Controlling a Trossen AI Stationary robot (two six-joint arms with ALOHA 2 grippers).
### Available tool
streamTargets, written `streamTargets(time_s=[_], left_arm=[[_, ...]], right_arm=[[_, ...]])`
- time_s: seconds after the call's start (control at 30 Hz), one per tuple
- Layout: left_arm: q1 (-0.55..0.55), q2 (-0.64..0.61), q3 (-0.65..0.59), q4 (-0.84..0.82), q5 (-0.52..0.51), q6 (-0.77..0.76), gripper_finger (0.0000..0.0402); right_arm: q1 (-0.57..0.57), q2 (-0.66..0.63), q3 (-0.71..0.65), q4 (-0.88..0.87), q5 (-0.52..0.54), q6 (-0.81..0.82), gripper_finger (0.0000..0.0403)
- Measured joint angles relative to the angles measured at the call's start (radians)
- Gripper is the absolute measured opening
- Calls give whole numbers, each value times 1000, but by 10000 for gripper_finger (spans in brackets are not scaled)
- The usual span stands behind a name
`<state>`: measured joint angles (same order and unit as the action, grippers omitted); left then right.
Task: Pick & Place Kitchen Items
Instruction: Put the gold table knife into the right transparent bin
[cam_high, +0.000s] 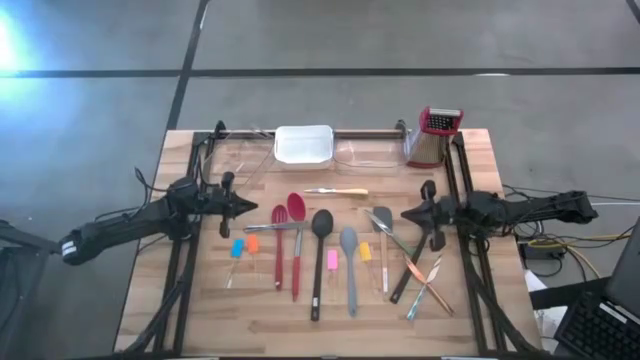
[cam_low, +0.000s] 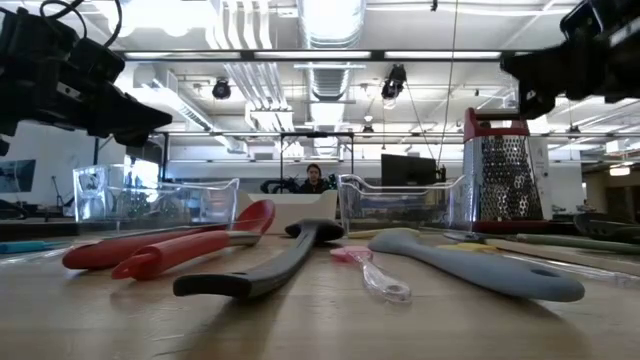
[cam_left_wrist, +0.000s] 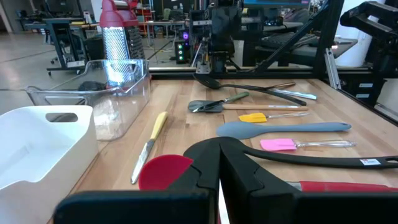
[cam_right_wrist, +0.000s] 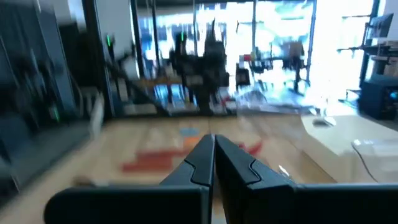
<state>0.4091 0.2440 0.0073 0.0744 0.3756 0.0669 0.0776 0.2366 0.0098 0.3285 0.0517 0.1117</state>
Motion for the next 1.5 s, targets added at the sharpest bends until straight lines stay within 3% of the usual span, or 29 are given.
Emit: streamTargets(time_s=[0.07,0.2,0.4,0.7,0.83,1.0,1.1,1.5], left_arm=[[0,0,0,0,0,0,10],[0,0,0,0,0,0,10],[0,1,0,-1,0,0,10],[0,1,0,-1,0,0,10],[0,1,0,-1,0,0,10],[0,1,0,-1,0,0,10],[0,1,0,-1,0,0,10],[0,1,0,-1,0,0,10]], right_arm=[[0,0,0,55,23,31,8],[-2,14,0,223,176,13,8],[-2,25,0,481,143,-115,8],[-2,153,115,436,131,-204,8],[-2,258,303,123,139,-202,8],[2,396,584,-504,145,53,8],[31,480,695,-767,131,236,8],[347,725,919,-1205,156,849,8]])
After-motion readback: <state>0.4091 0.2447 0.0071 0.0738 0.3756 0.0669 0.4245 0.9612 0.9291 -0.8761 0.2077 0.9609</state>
